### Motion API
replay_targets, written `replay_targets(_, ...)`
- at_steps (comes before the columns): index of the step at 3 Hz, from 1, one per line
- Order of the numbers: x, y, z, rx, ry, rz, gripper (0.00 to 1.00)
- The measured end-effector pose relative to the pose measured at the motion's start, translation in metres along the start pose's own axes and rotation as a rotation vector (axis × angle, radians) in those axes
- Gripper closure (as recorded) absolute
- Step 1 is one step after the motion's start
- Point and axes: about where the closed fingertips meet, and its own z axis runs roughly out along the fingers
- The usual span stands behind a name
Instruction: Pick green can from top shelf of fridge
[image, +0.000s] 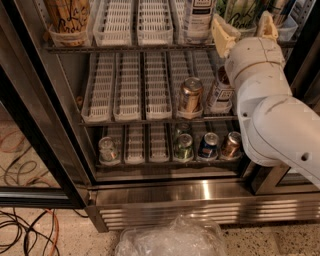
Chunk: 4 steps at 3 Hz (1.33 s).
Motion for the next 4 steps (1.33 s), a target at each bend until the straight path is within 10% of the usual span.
replay_targets(3, 0.003, -0.004, 0.050, 0.009, -0.037, -0.009, 0.34)
replay_targets(4, 0.003, -0.004, 0.050, 0.009, -0.037, -0.009, 0.53)
